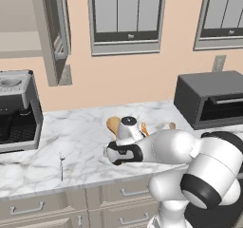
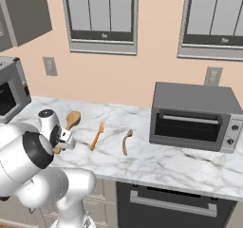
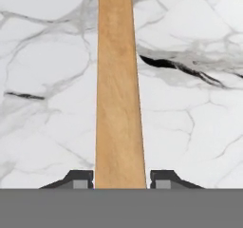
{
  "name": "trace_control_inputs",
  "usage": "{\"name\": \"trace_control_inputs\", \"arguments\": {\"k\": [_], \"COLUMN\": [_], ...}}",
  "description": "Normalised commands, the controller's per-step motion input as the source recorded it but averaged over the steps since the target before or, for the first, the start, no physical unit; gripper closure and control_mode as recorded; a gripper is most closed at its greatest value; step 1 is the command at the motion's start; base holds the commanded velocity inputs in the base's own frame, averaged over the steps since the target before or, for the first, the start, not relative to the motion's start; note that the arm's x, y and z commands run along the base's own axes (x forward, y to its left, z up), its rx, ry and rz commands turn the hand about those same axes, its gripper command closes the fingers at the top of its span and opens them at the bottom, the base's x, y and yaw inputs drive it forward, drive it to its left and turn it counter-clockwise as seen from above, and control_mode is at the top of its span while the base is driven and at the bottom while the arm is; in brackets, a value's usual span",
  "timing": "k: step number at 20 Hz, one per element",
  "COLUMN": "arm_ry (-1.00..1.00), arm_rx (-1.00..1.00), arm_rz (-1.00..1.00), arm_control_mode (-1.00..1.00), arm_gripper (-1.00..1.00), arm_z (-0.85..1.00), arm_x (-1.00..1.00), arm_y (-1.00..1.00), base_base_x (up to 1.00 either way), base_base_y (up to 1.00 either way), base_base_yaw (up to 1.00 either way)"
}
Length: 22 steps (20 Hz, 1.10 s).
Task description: Organize the utensils by type. Pick up the wooden spoons from the counter and place them in the open cabinet. Then pick up the metallic utensils from the counter and place them in the open drawer.
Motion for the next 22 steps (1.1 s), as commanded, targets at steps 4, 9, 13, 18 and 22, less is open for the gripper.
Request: {"name": "trace_control_inputs", "arguments": {"k": [4, 9, 13, 18, 22], "arm_ry": [0.0, 0.0, 0.0, 0.01, 0.01], "arm_rx": [0.0, 0.0, 0.0, 0.0, 0.0], "arm_rz": [0.0, 0.0, 0.0, 0.04, 0.05], "arm_control_mode": [-1.0, -1.0, -1.0, -1.0, -1.0], "arm_gripper": [1.0, 1.0, 1.0, 1.0, 1.0], "arm_z": [0.0, 0.0, 0.0, 0.17, 0.83], "arm_x": [0.0, 0.0, 0.0, 0.0, -0.16], "arm_y": [0.0, 0.0, 0.0, 0.0, -0.01], "base_base_x": [0.0, 0.0, 0.0, 0.0, 0.0], "base_base_y": [0.0, 0.0, 0.0, 0.0, 0.0], "base_base_yaw": [0.0, 0.0, 0.0, 0.0, 0.0]}}
